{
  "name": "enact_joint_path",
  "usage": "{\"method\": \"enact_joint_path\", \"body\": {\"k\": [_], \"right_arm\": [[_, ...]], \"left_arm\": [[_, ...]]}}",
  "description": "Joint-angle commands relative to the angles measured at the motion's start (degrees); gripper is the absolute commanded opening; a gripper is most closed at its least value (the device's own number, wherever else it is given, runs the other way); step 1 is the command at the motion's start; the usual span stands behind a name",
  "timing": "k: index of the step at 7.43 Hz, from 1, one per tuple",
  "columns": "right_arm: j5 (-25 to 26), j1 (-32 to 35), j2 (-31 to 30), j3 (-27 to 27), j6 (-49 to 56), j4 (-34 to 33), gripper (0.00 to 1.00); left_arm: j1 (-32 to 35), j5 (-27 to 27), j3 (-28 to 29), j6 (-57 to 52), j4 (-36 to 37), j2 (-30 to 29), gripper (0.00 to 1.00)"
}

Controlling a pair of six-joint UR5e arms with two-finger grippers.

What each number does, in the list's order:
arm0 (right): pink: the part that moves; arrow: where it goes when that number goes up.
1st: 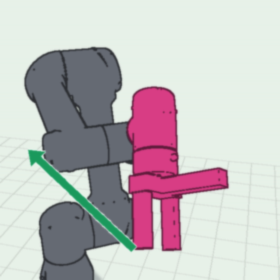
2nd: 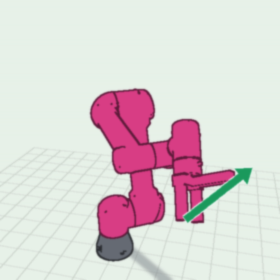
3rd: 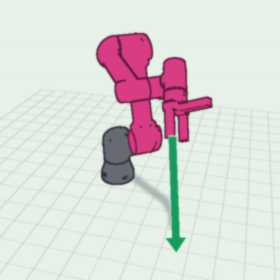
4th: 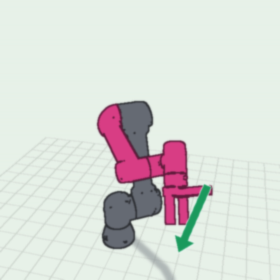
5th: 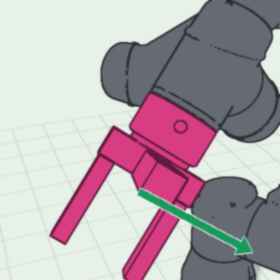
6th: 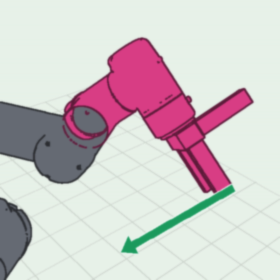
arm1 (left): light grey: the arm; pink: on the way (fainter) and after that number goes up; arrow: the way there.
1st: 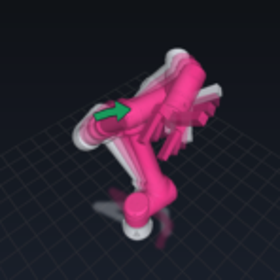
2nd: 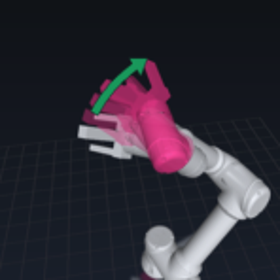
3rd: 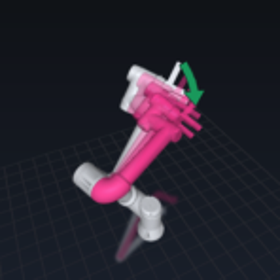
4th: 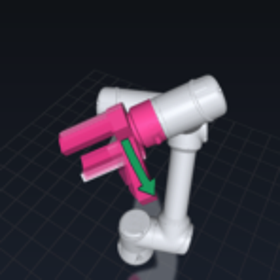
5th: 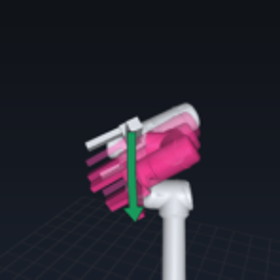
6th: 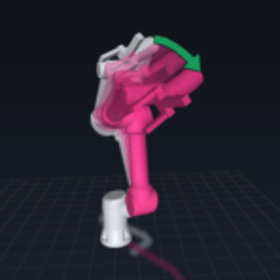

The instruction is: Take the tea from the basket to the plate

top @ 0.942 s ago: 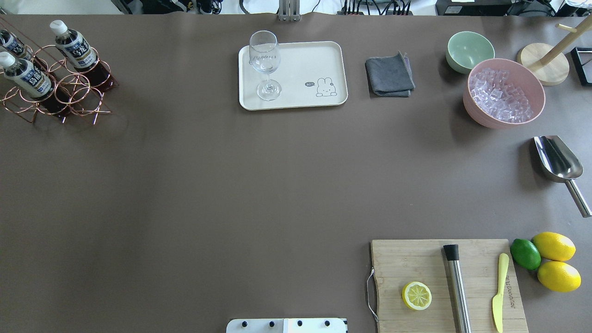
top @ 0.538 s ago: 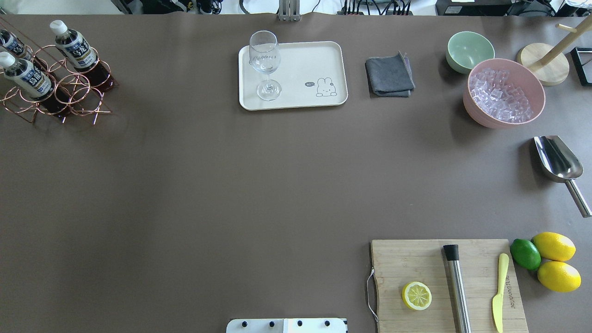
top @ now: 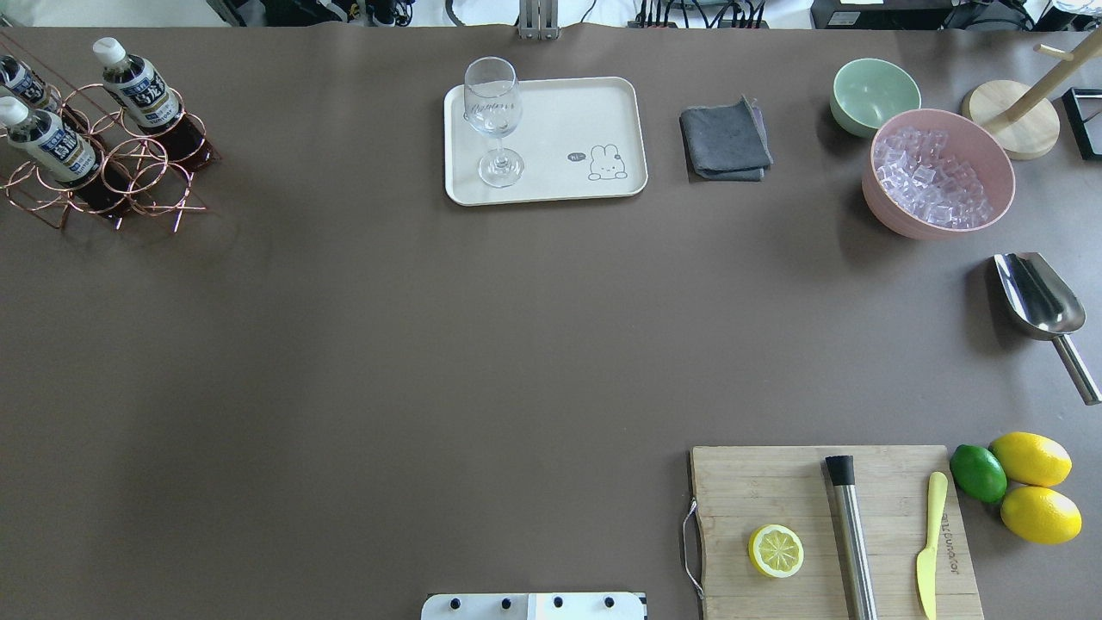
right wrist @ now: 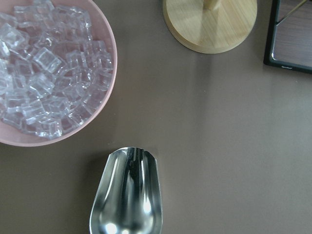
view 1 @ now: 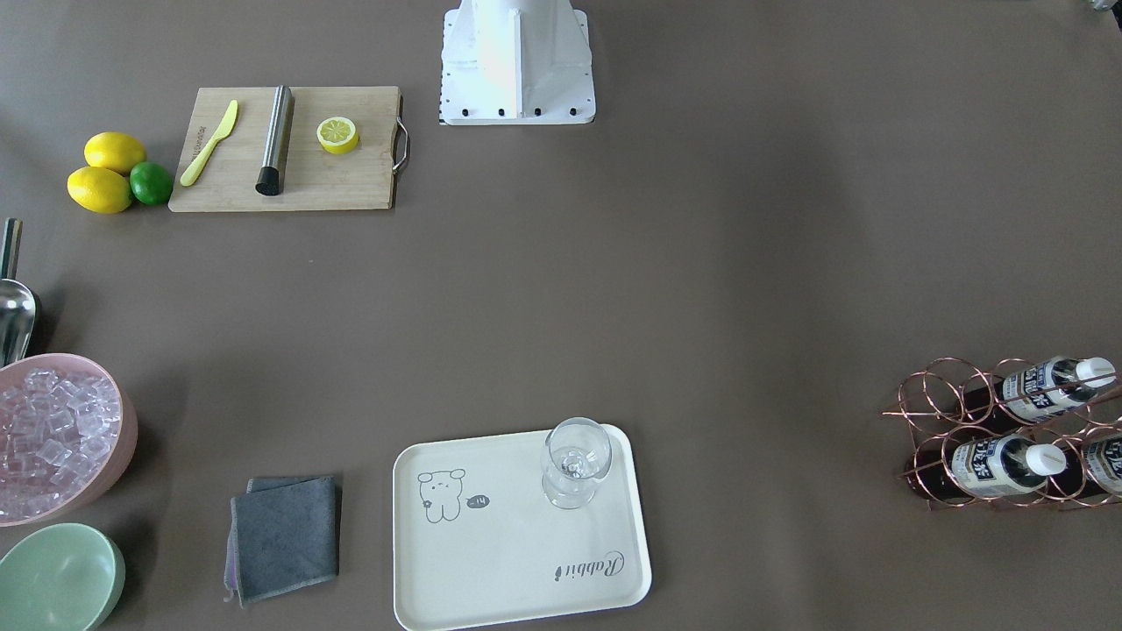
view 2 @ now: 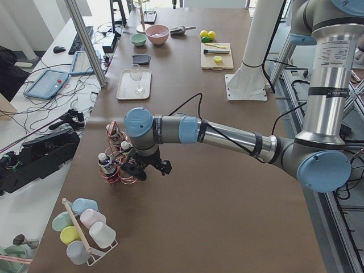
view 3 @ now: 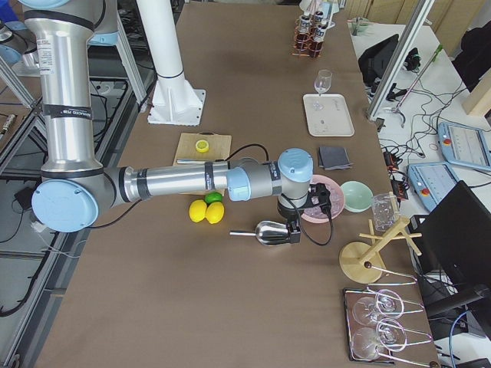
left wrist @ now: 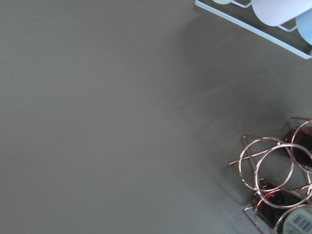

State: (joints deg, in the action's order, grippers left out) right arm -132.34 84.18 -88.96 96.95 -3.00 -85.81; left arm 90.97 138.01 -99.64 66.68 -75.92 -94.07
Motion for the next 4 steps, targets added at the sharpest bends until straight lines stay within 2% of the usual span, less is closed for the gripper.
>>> {"method": "enact_joint_path", "body": {"k": [1, 3, 4], "right_arm": [[-5.70, -1.55, 0.62, 2.71, 0.01, 0.11, 1.00], [-8.10, -4.53, 4.39, 2.80, -0.07, 0.11, 1.00], [-8.11, -7.42, 5.54, 2.63, -0.07, 3.86, 1.00]], "left_arm": [[-0.18, -0.02, 4.19, 12.93, 3.47, -7.33, 0.99], [-0.18, -0.02, 5.85, 20.63, 4.55, -10.85, 0.99], [0.08, -0.02, 7.08, 23.20, 4.55, -12.78, 0.99]]}}
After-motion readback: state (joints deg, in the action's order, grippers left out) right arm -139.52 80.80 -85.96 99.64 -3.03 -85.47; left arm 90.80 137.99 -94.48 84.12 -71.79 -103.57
